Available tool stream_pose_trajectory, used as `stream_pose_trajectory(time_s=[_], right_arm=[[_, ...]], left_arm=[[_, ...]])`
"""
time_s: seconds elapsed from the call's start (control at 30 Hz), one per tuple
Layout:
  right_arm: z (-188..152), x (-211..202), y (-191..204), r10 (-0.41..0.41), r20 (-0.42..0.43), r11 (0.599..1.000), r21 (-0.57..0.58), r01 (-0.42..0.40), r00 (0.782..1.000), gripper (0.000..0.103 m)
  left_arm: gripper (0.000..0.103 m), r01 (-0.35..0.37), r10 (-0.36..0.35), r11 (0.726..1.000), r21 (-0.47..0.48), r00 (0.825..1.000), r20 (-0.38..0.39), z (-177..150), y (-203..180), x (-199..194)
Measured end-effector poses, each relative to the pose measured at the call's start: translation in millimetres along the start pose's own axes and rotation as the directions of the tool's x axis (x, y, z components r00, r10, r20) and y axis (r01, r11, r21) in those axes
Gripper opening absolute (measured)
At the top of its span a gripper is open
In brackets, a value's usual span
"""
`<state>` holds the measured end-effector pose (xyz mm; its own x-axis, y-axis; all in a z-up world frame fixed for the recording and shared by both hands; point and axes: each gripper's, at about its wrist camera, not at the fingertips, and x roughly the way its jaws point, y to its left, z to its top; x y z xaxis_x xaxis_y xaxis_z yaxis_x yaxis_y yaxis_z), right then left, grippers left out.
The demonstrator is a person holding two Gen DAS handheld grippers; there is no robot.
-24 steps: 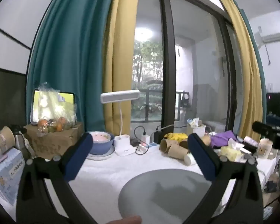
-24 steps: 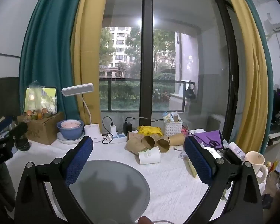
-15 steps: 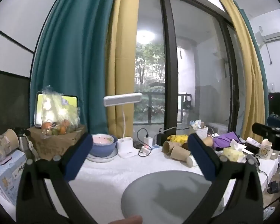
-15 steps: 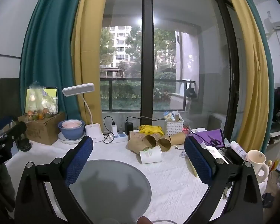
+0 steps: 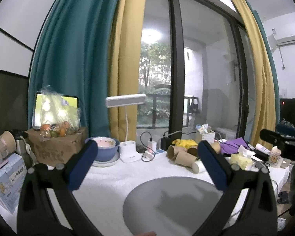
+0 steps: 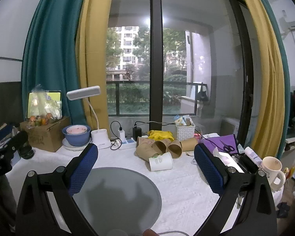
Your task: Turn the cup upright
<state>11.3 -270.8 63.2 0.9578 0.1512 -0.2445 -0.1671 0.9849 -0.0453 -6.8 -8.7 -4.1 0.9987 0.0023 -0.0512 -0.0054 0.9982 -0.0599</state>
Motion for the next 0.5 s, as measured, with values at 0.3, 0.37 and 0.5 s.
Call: stream_pose_trajectory(time_s=[0.3,0.37,0.5], right_arm=[[-3.6,3.5,6.1,0.001,0.006,1.0,-0.006,-0.001,1.0,0.1],[-3.6,6.0,4.9,0.005,-0.002,1.0,-0.001,-0.005,1.0,0.1],[-3.1,6.0,2.9,0.005,-0.003,1.0,0.004,-0.005,1.0,0.1]], left_arm=[[0.102,0.001,-0.002,1.0,-0.021,1.0,-0.024,-4.6,5.3,4.9],[0.102,-0.001,0.0,0.999,-0.034,1.0,-0.026,-3.3,8.8,6.2],[0.102,0.006,-0.006,1.0,-0.028,1.0,-0.01,-1.5,7.7,3.3]])
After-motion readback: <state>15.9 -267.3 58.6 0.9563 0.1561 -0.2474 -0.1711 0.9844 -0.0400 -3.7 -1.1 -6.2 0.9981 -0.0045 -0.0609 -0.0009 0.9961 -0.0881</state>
